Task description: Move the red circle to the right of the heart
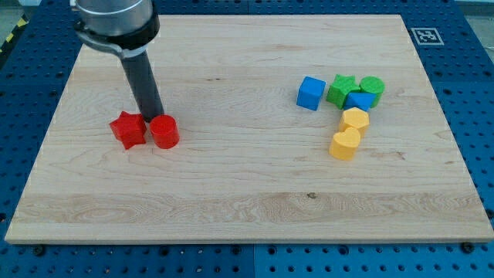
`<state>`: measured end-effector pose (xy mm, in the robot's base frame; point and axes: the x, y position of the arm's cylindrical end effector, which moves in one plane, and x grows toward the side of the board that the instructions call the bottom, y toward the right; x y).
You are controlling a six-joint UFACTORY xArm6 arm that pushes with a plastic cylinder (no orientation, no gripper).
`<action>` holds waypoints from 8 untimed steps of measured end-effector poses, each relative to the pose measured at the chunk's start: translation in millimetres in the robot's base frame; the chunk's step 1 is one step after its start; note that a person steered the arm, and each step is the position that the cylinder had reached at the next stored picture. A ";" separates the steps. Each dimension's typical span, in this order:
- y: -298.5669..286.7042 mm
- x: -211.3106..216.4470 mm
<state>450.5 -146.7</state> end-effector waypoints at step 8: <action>104.9 91.9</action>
<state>542.4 -41.8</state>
